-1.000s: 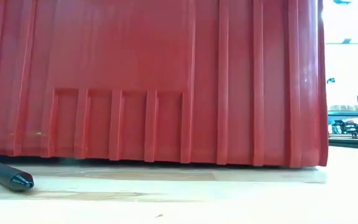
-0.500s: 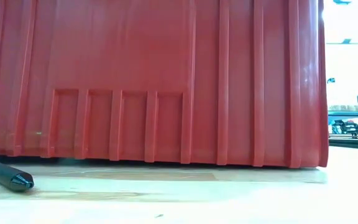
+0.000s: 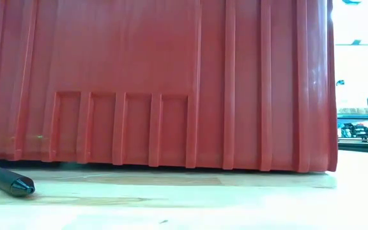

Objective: Sort Items/Unsort Items

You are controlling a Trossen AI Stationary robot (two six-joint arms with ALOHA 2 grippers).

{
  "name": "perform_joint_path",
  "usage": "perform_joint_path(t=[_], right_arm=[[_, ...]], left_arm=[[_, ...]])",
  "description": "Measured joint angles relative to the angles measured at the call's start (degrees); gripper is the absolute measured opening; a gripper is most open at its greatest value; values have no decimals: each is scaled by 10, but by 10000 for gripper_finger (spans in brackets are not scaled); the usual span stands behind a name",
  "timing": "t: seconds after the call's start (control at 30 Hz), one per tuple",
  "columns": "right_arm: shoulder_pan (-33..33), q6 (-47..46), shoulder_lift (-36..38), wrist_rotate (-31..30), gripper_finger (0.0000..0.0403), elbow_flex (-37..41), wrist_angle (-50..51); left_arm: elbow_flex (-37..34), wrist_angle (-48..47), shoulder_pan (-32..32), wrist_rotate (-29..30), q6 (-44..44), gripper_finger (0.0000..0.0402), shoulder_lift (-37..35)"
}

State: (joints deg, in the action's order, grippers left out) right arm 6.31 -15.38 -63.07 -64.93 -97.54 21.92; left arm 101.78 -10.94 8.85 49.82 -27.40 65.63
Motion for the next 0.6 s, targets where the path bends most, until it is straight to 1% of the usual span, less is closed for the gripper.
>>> perform_joint_path(t=[0.13,0.2,0.23,0.27,0.33,0.4,0.47,0.5,0.53,0.6], right_arm=[[34,70,-5,6,0,0,-87],[54,86,-9,10,0,0,-111],[65,91,-12,10,0,0,-119],[75,94,-15,12,0,0,-124],[97,96,-20,11,0,0,-131],[120,96,-23,13,0,0,-142],[143,96,-24,24,0,0,-162],[153,96,-25,26,0,0,-176],[164,98,-25,28,0,0,-190],[186,112,-29,41,0,0,-216]], left_arm=[[1,-26,-26,-33,55,62,-10],[1,-65,-50,-65,107,73,-12],[1,-88,-66,-90,140,80,-12],[0,-113,-82,-127,180,88,-12],[0,-150,-114,-232,259,106,-12],[0,-165,-144,-360,326,124,-13],[0,-180,-169,-487,375,141,-15],[1,-192,-180,-532,391,149,-15],[1,-212,-187,-562,403,156,-14],[1,-277,-193,-593,429,169,-12]])
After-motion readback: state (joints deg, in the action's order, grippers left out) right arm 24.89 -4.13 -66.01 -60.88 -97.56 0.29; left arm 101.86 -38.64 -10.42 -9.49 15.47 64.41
